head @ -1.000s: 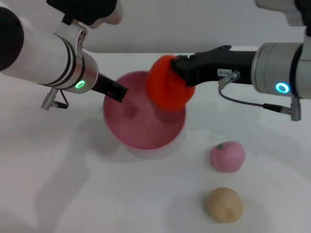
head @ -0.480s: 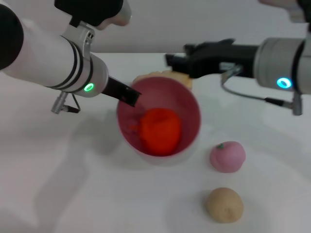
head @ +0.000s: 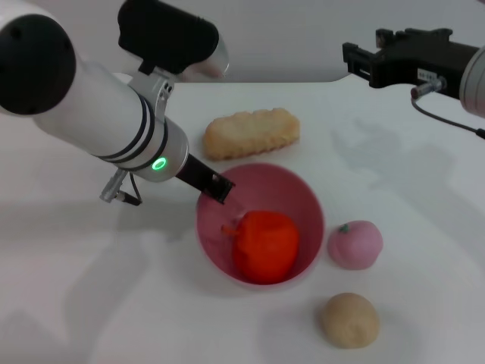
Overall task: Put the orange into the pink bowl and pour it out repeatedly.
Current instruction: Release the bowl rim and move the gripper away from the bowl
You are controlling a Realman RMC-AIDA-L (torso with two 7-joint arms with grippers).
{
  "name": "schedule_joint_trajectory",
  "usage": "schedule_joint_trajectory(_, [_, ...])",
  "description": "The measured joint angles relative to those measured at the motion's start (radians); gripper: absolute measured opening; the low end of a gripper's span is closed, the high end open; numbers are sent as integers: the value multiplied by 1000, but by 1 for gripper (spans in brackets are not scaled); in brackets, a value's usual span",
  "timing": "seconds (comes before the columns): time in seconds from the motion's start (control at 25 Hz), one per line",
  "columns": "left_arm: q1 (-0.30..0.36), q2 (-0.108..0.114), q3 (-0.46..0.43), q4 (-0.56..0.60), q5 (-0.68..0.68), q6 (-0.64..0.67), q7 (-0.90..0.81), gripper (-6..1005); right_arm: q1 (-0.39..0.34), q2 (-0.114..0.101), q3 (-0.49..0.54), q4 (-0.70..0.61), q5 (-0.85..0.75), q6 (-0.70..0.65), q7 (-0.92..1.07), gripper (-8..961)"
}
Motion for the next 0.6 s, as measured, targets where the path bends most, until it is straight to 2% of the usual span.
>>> schedule_joint_trajectory(0.04, [-12, 0, 5, -44, -2, 4, 0, 73, -1, 0, 0, 5, 0, -3, 1, 487])
schedule_joint_trajectory(0.24, [-27, -2, 2, -110, -3, 24, 0, 73, -2, 0, -3, 20, 4, -4, 6, 488])
schedule_joint_trajectory(0.6, [-28, 0, -4, -139, -3, 37, 0, 75, 6, -1, -9, 27, 5, -5, 7, 490])
